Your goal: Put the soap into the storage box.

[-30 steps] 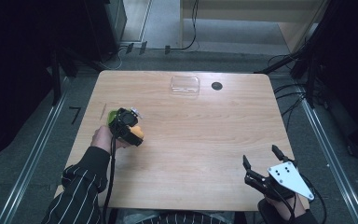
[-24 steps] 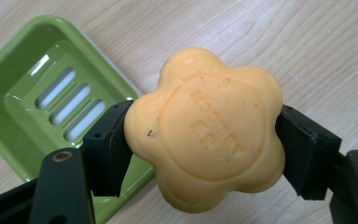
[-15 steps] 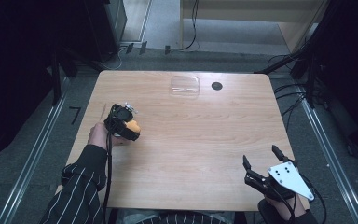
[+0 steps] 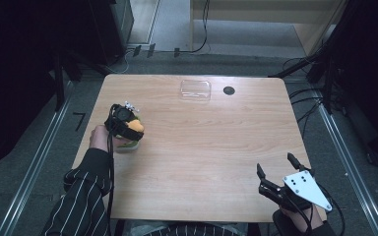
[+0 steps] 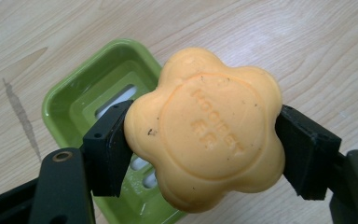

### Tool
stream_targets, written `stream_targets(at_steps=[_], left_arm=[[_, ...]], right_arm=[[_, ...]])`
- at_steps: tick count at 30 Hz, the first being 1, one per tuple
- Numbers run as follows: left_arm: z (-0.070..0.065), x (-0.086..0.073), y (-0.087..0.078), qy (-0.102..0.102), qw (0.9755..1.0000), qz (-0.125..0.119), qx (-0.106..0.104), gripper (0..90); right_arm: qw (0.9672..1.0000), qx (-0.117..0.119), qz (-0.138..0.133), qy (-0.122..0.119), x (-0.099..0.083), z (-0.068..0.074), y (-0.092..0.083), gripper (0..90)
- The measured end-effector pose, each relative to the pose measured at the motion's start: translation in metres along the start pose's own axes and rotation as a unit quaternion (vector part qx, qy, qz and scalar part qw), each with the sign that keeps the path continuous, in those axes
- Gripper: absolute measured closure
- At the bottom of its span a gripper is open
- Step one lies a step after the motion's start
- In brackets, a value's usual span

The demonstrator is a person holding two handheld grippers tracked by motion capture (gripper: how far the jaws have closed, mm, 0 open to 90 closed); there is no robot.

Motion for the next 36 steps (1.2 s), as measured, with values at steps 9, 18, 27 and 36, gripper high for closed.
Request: stream_targets(at_steps=[9,18,27,36], left_arm=[[0.013,-0.002,-0.001,-0.014,0.9998,-0.012,0.011,27.6],[0.024,-0.005,0.002,-0.028,0.9994,-0.008,0.019,27.6],[0.035,-0.007,0.007,-0.046,0.9988,-0.003,0.014,27.6],[0.039,-0.010,0.012,-0.052,0.9985,0.007,0.016,27.6]], right_arm=[[1.0000,0.000,-0.001,0.000,0.001,0.001,-0.001,13.3],[1.0000,0.000,-0.001,-0.002,0.001,0.002,0.000,13.3],[1.0000,0.000,0.000,0.001,0.001,0.003,0.000,13.3],[1.0000,0.000,-0.001,-0.001,0.001,0.002,0.000,13.3]])
Point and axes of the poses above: each handheld gripper's, and its own axes: y roughly forward along the jaws, x roughly out of its top, z roughly to its left, the point moved 8 cm from there along y, roughly forward along the jaws, and after that the axes turned 5 degrees about z, right-handed, at the moved point
